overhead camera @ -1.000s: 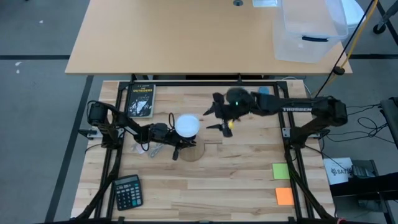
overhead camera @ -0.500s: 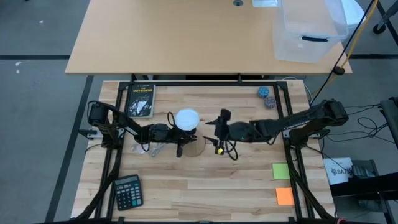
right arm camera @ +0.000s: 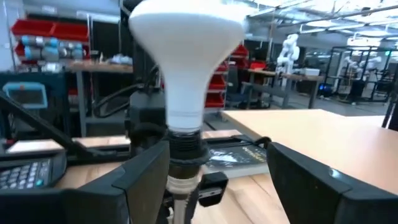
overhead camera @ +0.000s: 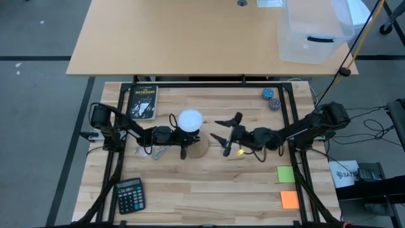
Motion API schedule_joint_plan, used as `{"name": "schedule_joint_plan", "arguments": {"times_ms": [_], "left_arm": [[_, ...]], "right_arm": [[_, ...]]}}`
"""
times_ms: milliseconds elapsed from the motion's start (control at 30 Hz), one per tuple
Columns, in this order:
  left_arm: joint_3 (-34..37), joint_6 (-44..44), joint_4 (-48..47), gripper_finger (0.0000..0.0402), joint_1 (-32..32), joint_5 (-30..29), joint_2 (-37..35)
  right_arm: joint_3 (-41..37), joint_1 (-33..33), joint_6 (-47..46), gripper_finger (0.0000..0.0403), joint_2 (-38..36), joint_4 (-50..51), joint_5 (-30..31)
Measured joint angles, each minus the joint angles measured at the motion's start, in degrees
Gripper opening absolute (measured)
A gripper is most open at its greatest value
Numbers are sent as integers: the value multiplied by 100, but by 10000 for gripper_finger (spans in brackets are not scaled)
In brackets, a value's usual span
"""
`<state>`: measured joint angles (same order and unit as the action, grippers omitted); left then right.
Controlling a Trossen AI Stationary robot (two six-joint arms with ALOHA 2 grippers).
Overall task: Screw lightbulb
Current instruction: Remove the lightbulb from the lamp socket
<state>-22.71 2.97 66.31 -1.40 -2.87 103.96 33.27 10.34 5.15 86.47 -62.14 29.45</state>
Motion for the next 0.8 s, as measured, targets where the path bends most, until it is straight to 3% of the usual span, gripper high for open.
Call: {"name": "schedule_joint_plan", "arguments": {"times_ms": [167, 800], "left_arm": [[1, 18, 37, 33, -1, -243, 2], [1, 161, 34, 33, -3, -595, 0]], "right_arm": [[529, -28, 5, 260, 337, 280, -237], [2014, -258, -131, 264, 1532, 355, -104]]}}
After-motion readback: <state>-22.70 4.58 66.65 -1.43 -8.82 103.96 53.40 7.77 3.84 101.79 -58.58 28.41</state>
